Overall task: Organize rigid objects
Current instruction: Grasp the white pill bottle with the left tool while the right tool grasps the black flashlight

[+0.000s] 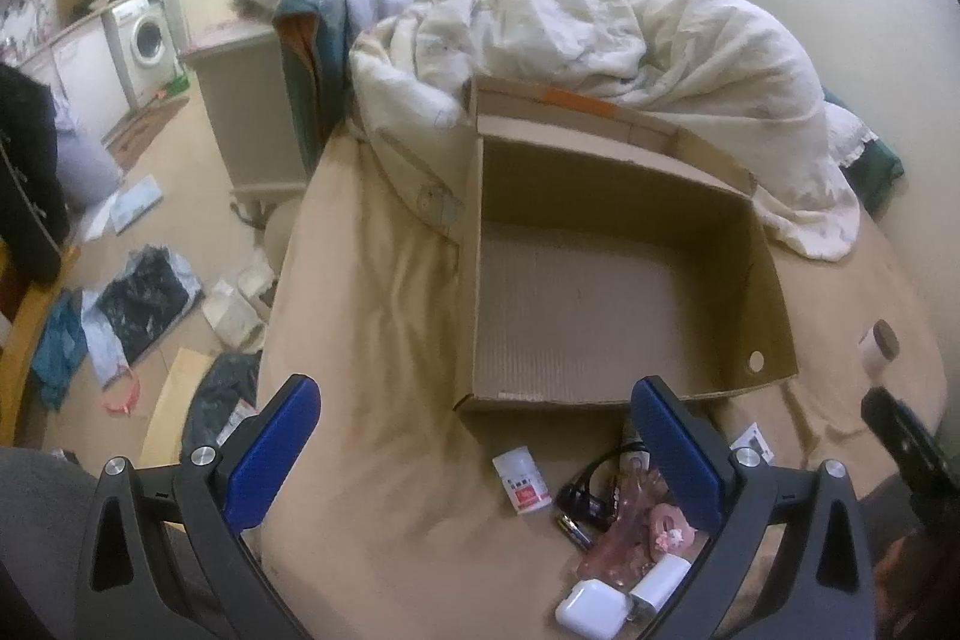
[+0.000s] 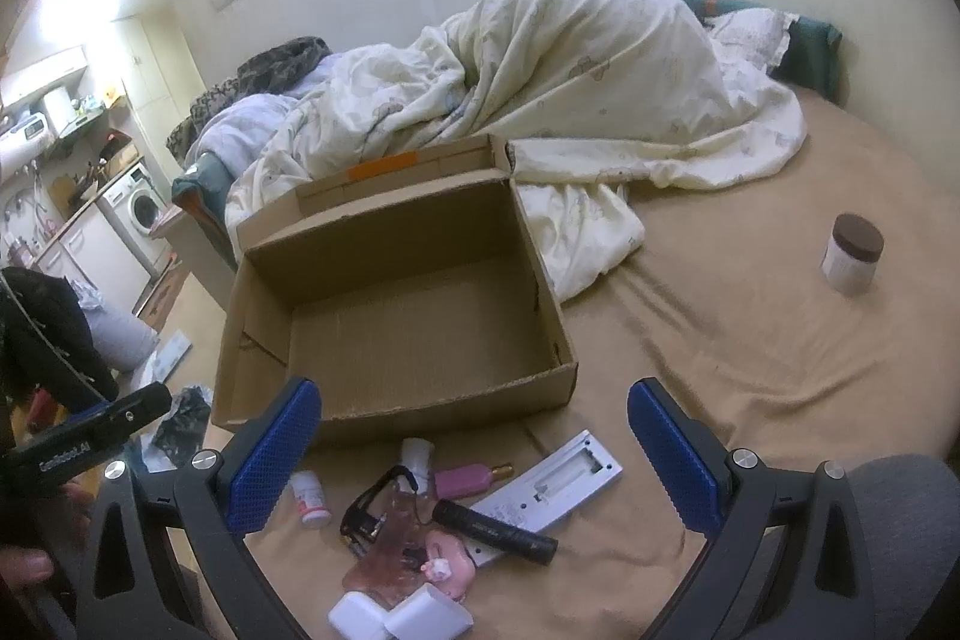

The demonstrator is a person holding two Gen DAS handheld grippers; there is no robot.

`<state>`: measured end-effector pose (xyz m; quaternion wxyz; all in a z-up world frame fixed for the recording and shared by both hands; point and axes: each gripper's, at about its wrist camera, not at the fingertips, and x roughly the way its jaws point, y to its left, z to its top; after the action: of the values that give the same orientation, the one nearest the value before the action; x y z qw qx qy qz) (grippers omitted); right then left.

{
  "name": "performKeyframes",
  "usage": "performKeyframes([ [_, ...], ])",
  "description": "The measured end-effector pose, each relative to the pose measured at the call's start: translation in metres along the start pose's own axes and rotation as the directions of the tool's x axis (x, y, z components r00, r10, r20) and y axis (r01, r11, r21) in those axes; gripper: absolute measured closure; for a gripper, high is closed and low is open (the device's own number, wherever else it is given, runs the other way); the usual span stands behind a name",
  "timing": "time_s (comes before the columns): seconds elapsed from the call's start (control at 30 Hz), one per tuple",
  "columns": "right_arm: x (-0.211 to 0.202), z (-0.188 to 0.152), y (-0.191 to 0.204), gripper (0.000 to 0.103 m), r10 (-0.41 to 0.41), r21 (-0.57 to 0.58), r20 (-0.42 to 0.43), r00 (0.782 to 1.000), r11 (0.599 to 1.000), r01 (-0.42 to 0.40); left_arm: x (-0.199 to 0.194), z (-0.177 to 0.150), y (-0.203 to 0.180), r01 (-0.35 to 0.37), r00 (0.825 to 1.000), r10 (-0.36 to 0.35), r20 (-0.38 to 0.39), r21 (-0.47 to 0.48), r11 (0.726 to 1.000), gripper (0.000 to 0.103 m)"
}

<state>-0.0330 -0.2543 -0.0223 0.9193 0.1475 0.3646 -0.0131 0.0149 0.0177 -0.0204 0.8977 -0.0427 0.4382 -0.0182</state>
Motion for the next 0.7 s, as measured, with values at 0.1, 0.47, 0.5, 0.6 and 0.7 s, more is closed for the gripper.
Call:
performKeyframes([
  [0.1, 0.01, -0.006, 0.002, 0.0, -0.008, -0.004, -0.053, 0.999, 1.0, 0.008, 0.011, 0.001, 0.007, -0.022, 0.999, 0.021, -0.042, -0.039, 0.999, 0.0],
  [0.47, 0.027, -0.011, -0.009, 0.0, -0.02, 0.027, -0.167, 0.986, 0.999, 0.025, 0.097, -0.024, 0.027, -0.067, 0.916, -0.025, -0.4, -0.212, 0.975, 0.036],
  [0.5, 0.029, -0.011, -0.01, 0.0, -0.019, 0.029, -0.173, 0.985, 0.999, 0.025, 0.103, -0.026, 0.023, -0.069, 0.908, -0.026, -0.418, -0.21, 0.975, 0.037],
  [0.6, 0.032, -0.009, -0.014, 0.0, -0.012, 0.043, -0.193, 0.981, 0.999, 0.021, 0.122, -0.033, 0.009, -0.068, 0.885, -0.03, -0.465, -0.192, 0.979, 0.037],
  [0.7, 0.033, -0.01, -0.018, 0.0, -0.012, 0.059, -0.201, 0.979, 0.998, 0.025, 0.137, -0.043, 0.003, -0.11, 0.866, 0.003, -0.501, -0.185, 0.977, 0.038],
])
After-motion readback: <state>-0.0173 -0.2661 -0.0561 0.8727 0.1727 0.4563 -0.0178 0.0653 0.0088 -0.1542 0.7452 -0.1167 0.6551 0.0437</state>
